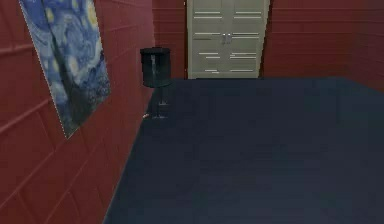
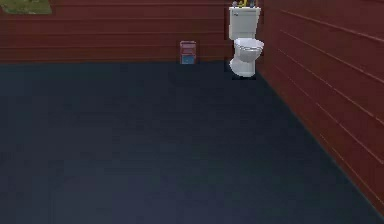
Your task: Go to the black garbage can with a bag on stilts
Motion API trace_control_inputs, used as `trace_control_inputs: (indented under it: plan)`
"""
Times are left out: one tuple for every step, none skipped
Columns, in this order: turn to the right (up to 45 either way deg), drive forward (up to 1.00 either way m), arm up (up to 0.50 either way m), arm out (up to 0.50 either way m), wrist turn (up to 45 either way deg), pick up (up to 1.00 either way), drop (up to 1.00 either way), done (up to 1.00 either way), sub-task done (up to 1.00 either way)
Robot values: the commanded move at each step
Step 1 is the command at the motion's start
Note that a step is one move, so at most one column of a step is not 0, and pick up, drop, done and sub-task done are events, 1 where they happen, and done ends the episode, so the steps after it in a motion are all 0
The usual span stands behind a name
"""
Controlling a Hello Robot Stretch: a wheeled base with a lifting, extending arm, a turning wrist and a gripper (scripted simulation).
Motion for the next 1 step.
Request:
trace_control_inputs:
  plan:
    - [0.0, 1.00, 0.00, 0.00, 0.0, 0.00, 0.00, 0.00, 0.00]
